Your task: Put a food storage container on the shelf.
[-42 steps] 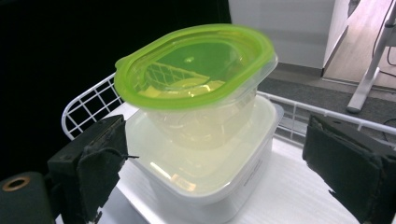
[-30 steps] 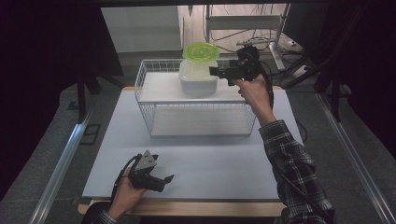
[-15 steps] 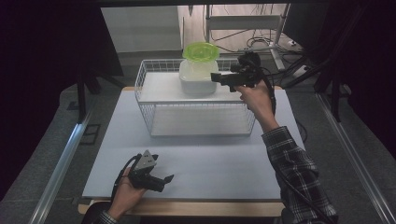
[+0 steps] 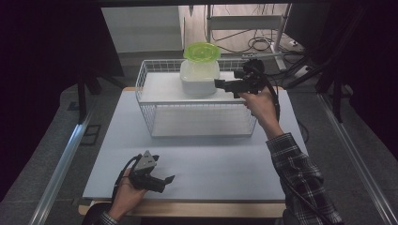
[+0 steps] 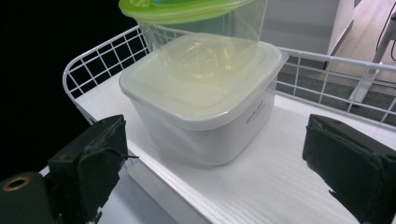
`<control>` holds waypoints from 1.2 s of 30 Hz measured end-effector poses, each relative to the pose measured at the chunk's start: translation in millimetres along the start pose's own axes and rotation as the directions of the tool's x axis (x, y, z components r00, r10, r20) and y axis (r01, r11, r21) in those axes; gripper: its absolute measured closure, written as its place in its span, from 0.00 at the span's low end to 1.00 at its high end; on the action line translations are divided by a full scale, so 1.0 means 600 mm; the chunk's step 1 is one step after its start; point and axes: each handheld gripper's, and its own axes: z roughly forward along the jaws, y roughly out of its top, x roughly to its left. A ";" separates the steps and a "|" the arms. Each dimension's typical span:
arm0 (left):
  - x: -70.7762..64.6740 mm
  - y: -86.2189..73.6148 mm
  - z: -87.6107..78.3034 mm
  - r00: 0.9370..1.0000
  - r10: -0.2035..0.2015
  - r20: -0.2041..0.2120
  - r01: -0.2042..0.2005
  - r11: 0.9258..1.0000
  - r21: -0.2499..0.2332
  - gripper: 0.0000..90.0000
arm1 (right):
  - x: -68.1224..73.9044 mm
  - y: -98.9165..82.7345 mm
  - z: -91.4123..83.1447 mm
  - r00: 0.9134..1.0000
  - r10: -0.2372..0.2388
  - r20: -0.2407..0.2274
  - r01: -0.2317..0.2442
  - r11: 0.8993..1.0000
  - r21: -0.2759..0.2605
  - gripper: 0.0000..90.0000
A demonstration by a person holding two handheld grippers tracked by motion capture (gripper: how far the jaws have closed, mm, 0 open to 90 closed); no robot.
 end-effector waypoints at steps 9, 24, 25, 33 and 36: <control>0.001 0.000 -0.001 1.000 -0.009 0.007 0.009 1.000 -0.011 0.03 | 0.005 -0.015 -0.002 1.000 -0.019 -0.009 0.019 1.000 0.009 0.08; 0.003 0.000 -0.002 0.999 -0.025 0.021 0.025 1.000 -0.019 0.03 | 0.013 -0.047 -0.008 0.999 -0.028 -0.023 0.028 0.999 0.025 0.08; 0.003 0.000 -0.002 0.999 -0.026 0.022 0.026 0.999 -0.019 0.03 | 0.013 -0.050 -0.008 0.999 -0.027 -0.025 0.028 0.999 0.025 0.08; 0.003 0.001 -0.003 0.999 -0.036 0.032 0.036 0.999 -0.021 0.03 | 0.015 -0.068 -0.015 0.999 -0.023 -0.038 0.024 0.999 0.024 0.08; 0.003 0.001 -0.003 0.999 -0.037 0.035 0.038 0.999 -0.021 0.03 | 0.017 -0.073 -0.018 0.999 -0.027 -0.039 0.028 0.999 0.022 0.08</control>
